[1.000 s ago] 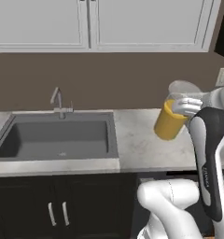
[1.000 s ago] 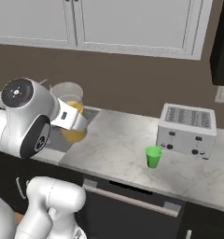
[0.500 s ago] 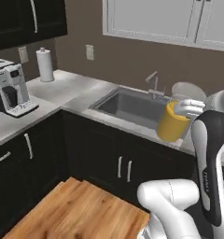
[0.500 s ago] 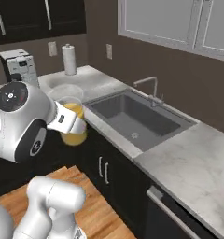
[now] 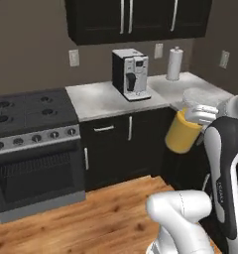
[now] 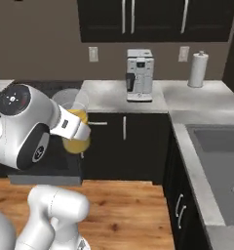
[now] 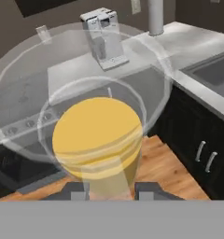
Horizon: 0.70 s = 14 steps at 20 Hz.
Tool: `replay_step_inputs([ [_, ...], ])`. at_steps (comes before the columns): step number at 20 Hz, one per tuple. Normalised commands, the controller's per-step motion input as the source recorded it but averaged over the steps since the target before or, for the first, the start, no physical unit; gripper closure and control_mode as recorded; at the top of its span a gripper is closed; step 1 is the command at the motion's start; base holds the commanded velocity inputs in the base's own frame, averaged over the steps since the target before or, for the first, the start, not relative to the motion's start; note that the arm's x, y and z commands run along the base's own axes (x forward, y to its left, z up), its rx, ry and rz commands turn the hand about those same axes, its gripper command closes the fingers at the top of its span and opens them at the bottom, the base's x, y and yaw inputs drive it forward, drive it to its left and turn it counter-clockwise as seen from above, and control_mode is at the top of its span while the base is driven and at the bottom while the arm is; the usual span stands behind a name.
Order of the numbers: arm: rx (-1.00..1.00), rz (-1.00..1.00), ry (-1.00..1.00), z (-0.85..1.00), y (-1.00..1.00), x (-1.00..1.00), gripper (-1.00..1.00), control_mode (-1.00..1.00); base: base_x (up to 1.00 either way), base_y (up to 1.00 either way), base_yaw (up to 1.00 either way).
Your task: Place the pitcher and cup on the dining counter for serving.
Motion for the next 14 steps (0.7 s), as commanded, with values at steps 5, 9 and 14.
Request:
replay_step_inputs([
  [5, 0.0, 0.0, 0.0, 0.0, 0.0, 0.0, 1.0, 1.0, -0.03, 0.0, 1.0],
  [9, 0.0, 0.0, 0.0, 0.0, 0.0, 0.0, 1.0, 1.0, -0.01, 0.0, 1.0],
  [14, 0.0, 0.0, 0.0, 0.0, 0.0, 0.0, 1.0, 1.0, 0.0, 0.0, 1.0],
])
